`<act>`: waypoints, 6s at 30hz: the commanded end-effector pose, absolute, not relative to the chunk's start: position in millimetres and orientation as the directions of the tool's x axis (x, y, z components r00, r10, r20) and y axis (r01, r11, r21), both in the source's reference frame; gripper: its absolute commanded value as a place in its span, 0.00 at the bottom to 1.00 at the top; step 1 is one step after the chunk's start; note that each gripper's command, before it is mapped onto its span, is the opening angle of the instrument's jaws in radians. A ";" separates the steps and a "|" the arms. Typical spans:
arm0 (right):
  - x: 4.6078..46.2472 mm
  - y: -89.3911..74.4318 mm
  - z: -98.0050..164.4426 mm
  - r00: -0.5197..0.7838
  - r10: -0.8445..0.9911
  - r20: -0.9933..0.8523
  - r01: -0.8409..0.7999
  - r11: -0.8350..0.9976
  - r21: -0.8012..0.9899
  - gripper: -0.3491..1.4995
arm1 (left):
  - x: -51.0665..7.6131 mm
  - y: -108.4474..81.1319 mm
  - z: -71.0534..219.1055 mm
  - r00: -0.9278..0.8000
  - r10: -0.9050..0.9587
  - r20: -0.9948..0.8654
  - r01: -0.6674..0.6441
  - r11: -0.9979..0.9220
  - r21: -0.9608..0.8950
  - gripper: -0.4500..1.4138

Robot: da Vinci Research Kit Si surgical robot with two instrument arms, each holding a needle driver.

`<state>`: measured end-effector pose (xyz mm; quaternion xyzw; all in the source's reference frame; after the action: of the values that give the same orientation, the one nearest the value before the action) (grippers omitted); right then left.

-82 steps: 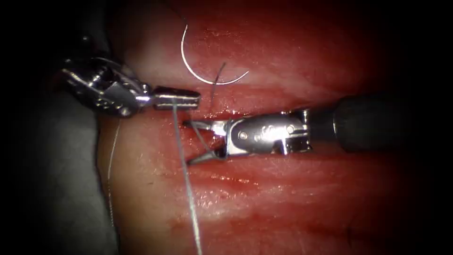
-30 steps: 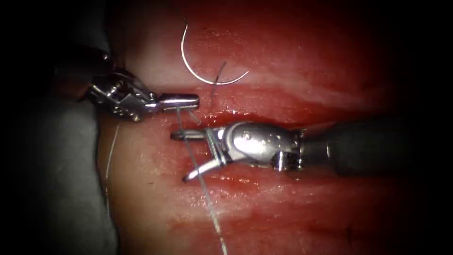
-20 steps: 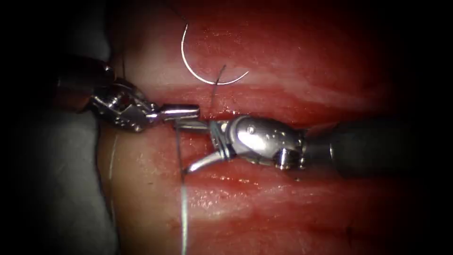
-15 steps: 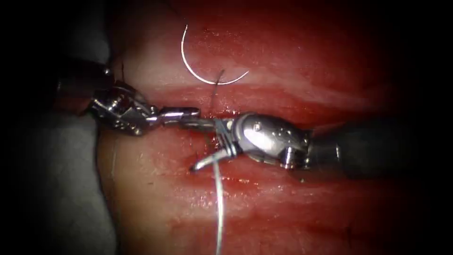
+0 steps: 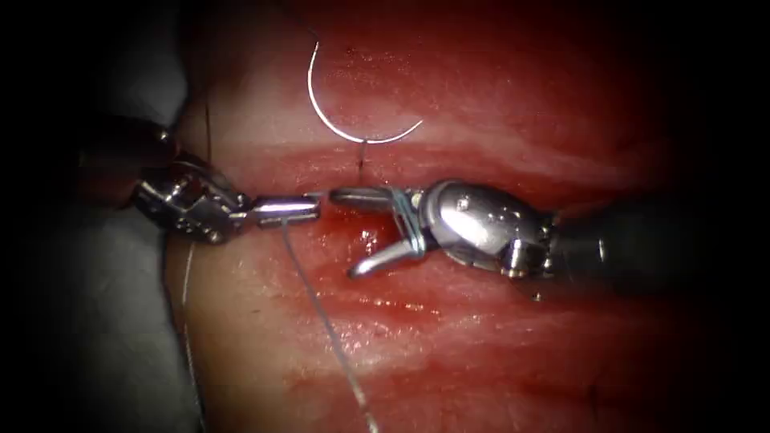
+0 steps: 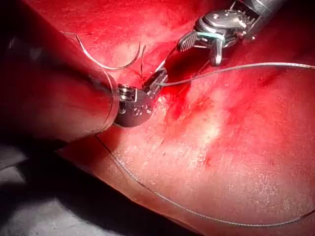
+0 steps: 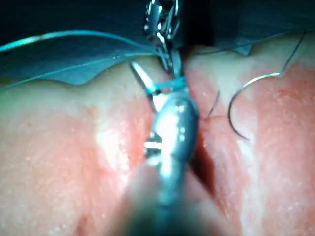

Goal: Wound Closure

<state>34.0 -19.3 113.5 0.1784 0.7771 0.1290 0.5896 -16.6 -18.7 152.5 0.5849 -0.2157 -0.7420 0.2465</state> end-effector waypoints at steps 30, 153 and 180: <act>33.0 -20.2 120.4 -0.119 0.613 -0.781 -0.202 0.756 0.623 0.33 | -22.0 -22.7 155.8 -0.213 -0.541 -0.814 0.095 -0.840 0.534 0.00; 34.5 -35.3 119.5 0.294 0.285 -0.912 -0.522 0.848 0.097 0.00 | -17.2 8.6 146.8 -0.459 -0.289 -0.840 -0.089 -0.926 0.367 0.00; 34.2 -40.9 118.9 0.313 0.259 -0.914 -0.468 0.879 0.088 0.00 | -17.4 10.2 146.2 -0.478 -0.293 -0.828 -0.097 -0.919 0.382 0.00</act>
<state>33.9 -39.7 118.4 -0.0996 0.5406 0.2254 0.8044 -16.9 10.5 145.6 0.5064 -0.1940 -0.8380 0.0605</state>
